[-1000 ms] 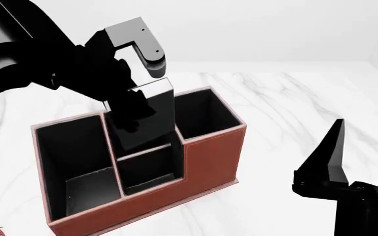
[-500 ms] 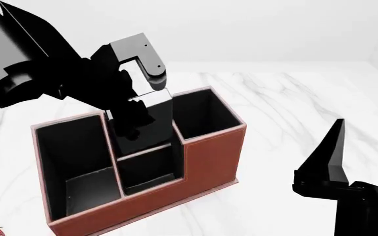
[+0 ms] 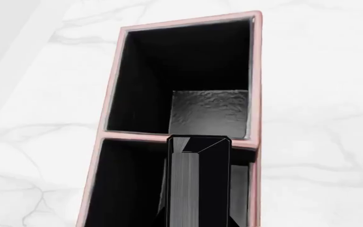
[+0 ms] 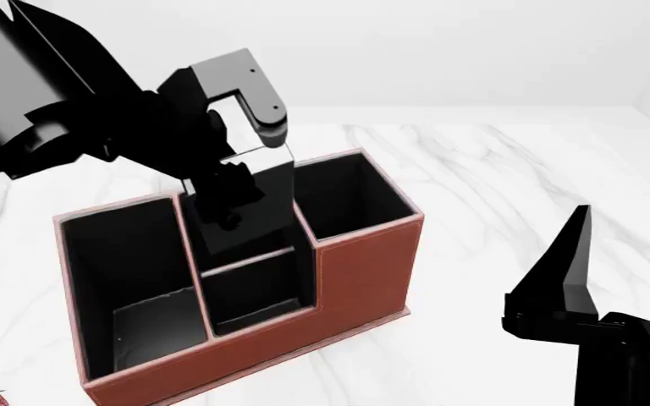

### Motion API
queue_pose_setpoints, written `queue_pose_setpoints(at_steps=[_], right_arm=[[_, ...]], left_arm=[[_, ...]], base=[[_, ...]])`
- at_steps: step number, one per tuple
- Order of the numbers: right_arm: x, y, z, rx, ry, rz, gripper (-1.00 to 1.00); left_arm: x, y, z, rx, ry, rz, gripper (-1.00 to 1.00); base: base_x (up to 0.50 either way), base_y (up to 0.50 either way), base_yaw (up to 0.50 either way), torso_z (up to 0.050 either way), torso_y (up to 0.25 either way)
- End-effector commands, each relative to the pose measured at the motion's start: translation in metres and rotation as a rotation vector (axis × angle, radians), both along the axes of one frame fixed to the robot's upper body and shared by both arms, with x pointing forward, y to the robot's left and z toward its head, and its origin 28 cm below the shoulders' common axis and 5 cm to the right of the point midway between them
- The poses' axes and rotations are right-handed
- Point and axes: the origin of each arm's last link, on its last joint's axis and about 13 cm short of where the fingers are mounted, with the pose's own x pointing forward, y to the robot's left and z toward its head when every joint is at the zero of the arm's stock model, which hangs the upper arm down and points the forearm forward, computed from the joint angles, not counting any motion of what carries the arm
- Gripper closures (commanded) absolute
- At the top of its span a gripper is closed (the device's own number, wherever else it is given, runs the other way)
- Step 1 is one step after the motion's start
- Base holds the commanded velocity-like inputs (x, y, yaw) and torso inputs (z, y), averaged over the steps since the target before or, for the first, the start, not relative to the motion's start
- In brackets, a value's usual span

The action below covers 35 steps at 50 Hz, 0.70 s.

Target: Pick up the book and place it in the back compartment of the caddy.

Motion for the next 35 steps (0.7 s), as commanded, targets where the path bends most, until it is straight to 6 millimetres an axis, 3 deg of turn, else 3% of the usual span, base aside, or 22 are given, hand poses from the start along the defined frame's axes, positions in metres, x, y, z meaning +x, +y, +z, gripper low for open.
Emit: queue_pose_setpoints(at_steps=[1,35], right_arm=[[0.000,-0.001,0.000,-0.014,-0.007,-0.011,-1.00],[0.001,-0.001,0.001,-0.016,-0.006,-0.012,-1.00]], left_arm=[[0.002,-0.009,0.008,-0.026,-0.043,-0.030,1.00],[0.006,-0.008,-0.012,0.019,-0.016,-0.028,1.00]], base=[[0.00,0.00,0.00,0.000,0.000],[0.00,0.00,0.00,0.000,0.002]])
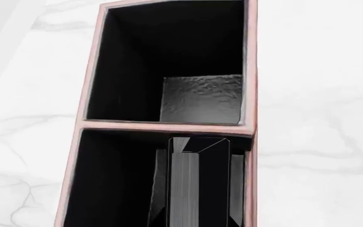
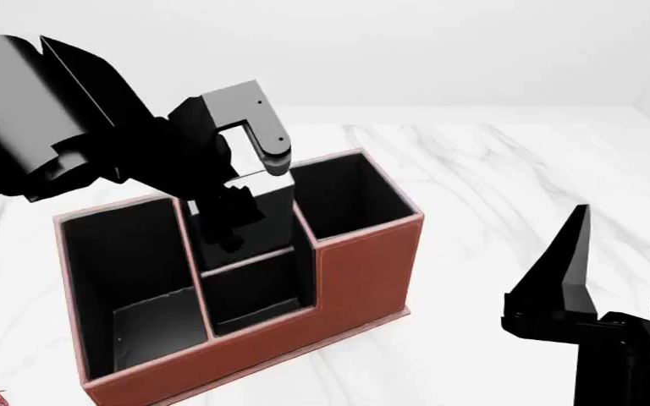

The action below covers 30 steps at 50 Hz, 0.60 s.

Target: Pick up the book and place it in the back compartment of the caddy.

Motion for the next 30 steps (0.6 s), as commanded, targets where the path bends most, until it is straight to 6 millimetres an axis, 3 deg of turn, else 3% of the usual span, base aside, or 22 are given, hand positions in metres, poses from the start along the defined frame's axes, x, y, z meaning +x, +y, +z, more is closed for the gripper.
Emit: queue_pose_setpoints(at_steps=[1,30], right_arm=[[0.000,-0.001,0.001,-0.014,-0.008,-0.012,-1.00],[0.000,-0.001,0.001,-0.013,-0.010,-0.012,-1.00]], left_arm=[[0.004,-0.006,0.009,-0.021,-0.048,-0.015,1.00],[0.010,-0.014,-0.001,-0.027,-0.056,-0.038,1.00]], base=[[0.00,0.00,0.00,0.000,0.000],[0.00,0.00,0.00,0.000,0.001]])
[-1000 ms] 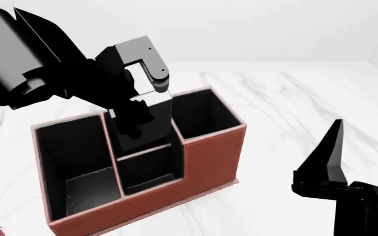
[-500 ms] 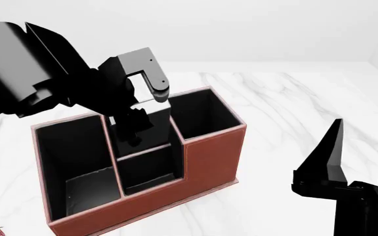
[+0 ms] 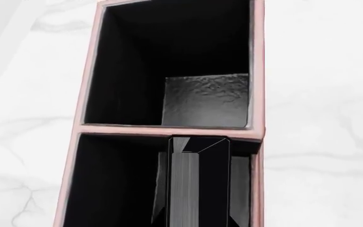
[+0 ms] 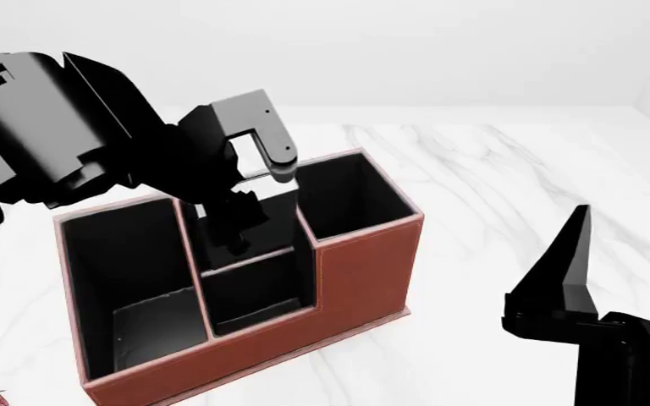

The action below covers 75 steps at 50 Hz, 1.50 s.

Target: Pick up the book and place it in the back compartment of the caddy.

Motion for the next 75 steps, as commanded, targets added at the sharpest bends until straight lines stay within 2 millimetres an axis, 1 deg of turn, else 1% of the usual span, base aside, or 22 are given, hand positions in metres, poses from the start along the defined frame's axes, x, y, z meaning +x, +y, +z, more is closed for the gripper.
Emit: queue_pose_setpoints(at_steps=[1,4,12,18,26,29,58,75], right_arm=[[0.000,-0.001,0.001,-0.013,-0.010,-0.011,-1.00],[0.000,-0.001,0.001,-0.012,-0.008,-0.011,-1.00],[0.000,-0.001,0.001,-0.013,-0.010,-0.011,-1.00],[0.000,-0.001,0.001,-0.014,-0.009,-0.010,-1.00],[0.001,-0.001,0.000,-0.014,-0.007,-0.010,-1.00],[0.001,-0.001,0.000,-0.013,-0.007,-0.010,-1.00],[0.001,-0.001,-0.001,-0.015,-0.001,-0.010,-1.00],[0.001,-0.001,-0.002,-0.015,0.003,-0.010,-1.00]], left_arm=[[0.003,-0.010,0.009,-0.037,-0.043,-0.033,1.00],[0.004,-0.011,0.005,-0.033,-0.038,-0.034,1.00],[0.003,-0.011,0.006,-0.034,-0.040,-0.038,1.00],[0.003,-0.012,0.001,-0.029,-0.031,-0.041,1.00],[0.004,-0.013,0.000,-0.027,-0.026,-0.047,1.00],[0.004,-0.011,-0.003,-0.020,-0.022,-0.042,1.00],[-0.001,-0.013,-0.004,-0.019,0.016,-0.067,1.00],[0.001,-0.013,-0.007,-0.029,0.021,-0.061,1.00]], base=[[0.00,0.00,0.00,0.000,0.000],[0.00,0.00,0.00,0.000,0.000],[0.00,0.00,0.00,0.001,0.001],[0.00,0.00,0.00,0.000,0.002],[0.00,0.00,0.00,0.000,0.001],[0.00,0.00,0.00,0.000,0.000],[0.00,0.00,0.00,0.000,0.001],[0.00,0.00,0.00,0.000,0.001]])
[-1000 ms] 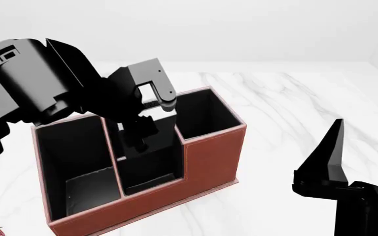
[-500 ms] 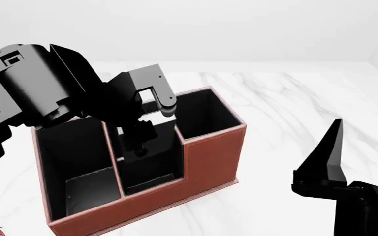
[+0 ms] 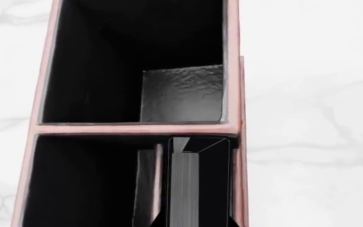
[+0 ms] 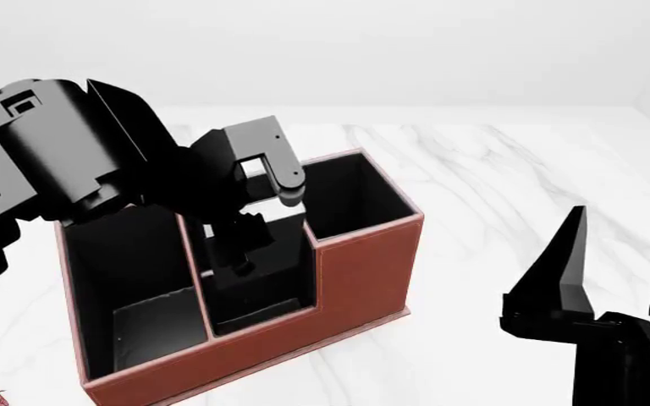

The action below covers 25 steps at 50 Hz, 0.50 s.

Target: Pick up the book and place it in the back compartment of the caddy.

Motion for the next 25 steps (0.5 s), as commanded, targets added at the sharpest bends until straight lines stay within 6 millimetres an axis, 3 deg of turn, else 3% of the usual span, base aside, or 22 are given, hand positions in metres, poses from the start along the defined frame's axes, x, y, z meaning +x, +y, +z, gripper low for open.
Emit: queue_pose_setpoints(at_steps=[1,25], right_arm=[[0.0005,-0.0008,0.0003,-0.015,-0.008,-0.010,-1.00],[0.0016,-0.0005,-0.0009,-0.014,-0.004,-0.011,-1.00]], left_arm=[[0.0000,-0.0071,0.0116,-0.041,-0.027,-0.027,1.00],[0.0029,-0.0083,0.0096,-0.111,0.041,-0.020,1.00]], base=[[0.00,0.00,0.00,0.000,0.000],[0.00,0.00,0.00,0.000,0.001]])
